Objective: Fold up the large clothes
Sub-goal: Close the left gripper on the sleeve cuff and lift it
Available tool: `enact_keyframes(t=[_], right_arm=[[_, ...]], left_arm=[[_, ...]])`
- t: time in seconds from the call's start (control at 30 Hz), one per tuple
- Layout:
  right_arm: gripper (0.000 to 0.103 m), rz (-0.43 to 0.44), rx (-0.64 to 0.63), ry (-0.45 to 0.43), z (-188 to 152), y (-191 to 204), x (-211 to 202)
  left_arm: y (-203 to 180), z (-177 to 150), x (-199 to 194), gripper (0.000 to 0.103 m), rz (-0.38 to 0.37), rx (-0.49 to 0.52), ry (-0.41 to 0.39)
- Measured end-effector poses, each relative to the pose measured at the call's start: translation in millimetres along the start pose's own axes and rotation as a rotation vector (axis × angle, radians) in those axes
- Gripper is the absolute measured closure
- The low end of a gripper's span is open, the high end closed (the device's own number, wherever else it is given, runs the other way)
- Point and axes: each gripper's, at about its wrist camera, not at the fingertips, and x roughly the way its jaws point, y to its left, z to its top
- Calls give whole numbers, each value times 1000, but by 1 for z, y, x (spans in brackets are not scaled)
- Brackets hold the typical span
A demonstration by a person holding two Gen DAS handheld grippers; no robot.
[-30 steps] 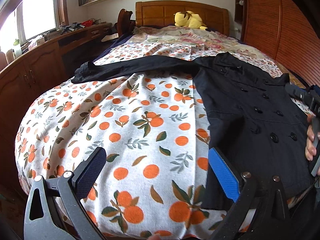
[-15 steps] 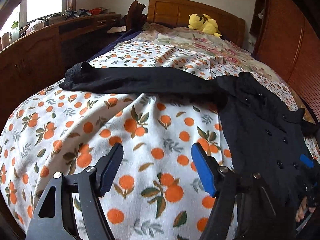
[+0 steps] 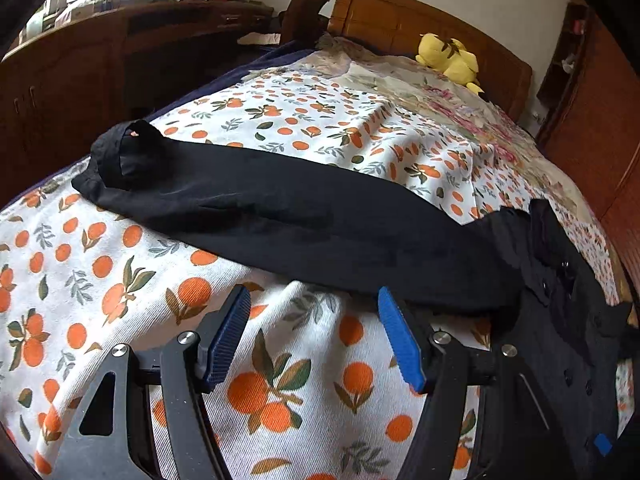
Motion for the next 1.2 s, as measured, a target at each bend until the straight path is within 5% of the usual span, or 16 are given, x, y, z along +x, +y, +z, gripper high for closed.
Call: enact_keyframes(t=[0.37, 0.5, 0.53, 0.8, 1.2], right_arm=[[0, -1, 2, 12, 0, 2, 2], [0, 0, 2, 12, 0, 1, 2], [0, 1, 2, 12, 0, 1, 2], [0, 12, 18, -7, -3, -1, -5], [0, -29, -14, -43, -7, -9, -38]], left_arm=[[28, 12, 45, 41, -4, -180, 97], [28, 19, 47, 96, -34, -195, 97], [26, 21, 47, 98, -26, -188, 101], [-49, 30, -28, 101, 70, 82, -22], [-147, -33, -130, 101, 4, 343, -69]])
